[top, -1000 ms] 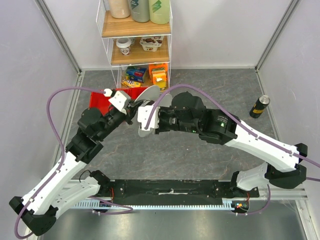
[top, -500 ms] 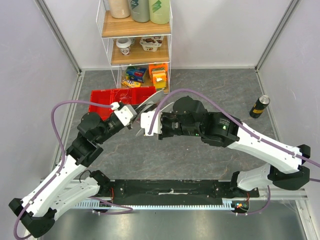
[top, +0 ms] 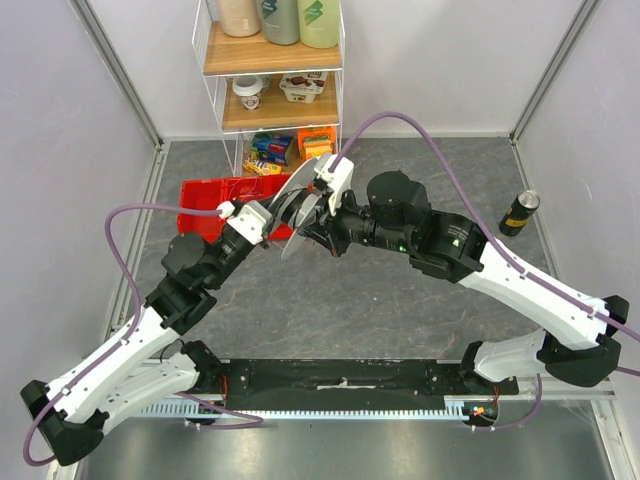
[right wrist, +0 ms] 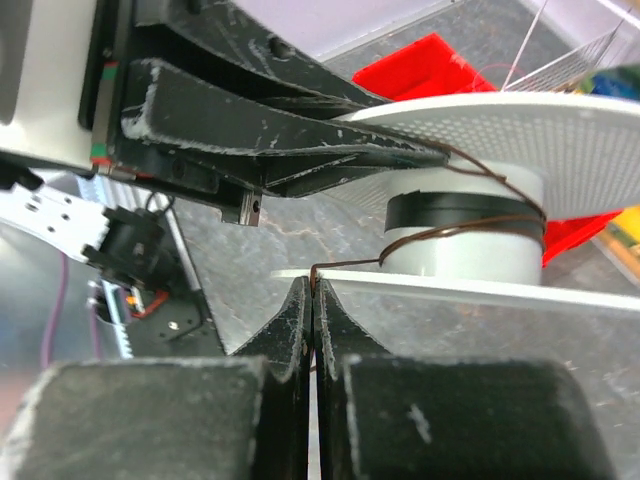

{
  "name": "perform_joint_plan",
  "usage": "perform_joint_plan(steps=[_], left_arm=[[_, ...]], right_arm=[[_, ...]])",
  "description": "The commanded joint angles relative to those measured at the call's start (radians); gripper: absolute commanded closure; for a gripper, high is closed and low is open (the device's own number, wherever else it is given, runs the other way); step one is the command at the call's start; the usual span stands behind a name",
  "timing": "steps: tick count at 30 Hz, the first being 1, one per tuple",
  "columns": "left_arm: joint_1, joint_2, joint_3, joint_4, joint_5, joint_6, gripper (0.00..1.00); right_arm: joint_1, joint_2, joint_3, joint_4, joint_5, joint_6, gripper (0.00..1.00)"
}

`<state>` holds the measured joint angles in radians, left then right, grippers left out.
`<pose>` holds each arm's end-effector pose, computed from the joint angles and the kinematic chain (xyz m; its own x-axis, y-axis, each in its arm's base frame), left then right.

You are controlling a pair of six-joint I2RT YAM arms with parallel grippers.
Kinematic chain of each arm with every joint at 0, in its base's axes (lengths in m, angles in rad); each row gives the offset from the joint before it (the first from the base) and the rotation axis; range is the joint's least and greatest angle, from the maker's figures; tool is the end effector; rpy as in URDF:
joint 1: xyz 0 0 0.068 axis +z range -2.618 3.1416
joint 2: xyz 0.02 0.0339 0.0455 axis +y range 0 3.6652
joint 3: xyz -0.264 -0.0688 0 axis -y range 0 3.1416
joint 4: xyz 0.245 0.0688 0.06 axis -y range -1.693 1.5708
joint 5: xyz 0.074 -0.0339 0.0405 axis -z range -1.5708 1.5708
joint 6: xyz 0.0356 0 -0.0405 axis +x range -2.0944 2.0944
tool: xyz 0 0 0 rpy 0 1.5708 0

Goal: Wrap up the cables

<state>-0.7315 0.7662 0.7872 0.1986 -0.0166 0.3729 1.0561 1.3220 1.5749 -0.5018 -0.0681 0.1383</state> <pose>0.1347 -0.1201 0.3856 0.3899 0.1395 -0.9102 0.5517 0.7560 0.3522 0.1374 0.2478 0.4618 -0.2443 -0.1526 -0.9576 -0.8756 0.4591 0.1502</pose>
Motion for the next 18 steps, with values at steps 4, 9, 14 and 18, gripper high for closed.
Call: perform_joint_plan(steps=[4, 9, 14, 18], left_arm=[[-0.022, 0.041, -0.063, 0.027, -0.245, 0.144, 0.98], [-0.022, 0.093, -0.055, 0.139, -0.41, 0.167, 0.98], [-0.045, 0.146, -0.078, 0.272, -0.434, 0.299, 0.98], [-0.068, 0.173, -0.12, 0.386, -0.424, 0.418, 0.98]], right_arm=[[-0.027, -0.073, 0.068, 0.284, -0.016, 0.306, 1.0], [-0.027, -0.069, 0.045, 0.29, 0.062, 0.386, 1.0], [-0.027, -0.049, 0.053, 0.315, 0.092, 0.431, 1.0], [-0.027, -0.032, 0.068, 0.31, 0.129, 0.464, 1.0]])
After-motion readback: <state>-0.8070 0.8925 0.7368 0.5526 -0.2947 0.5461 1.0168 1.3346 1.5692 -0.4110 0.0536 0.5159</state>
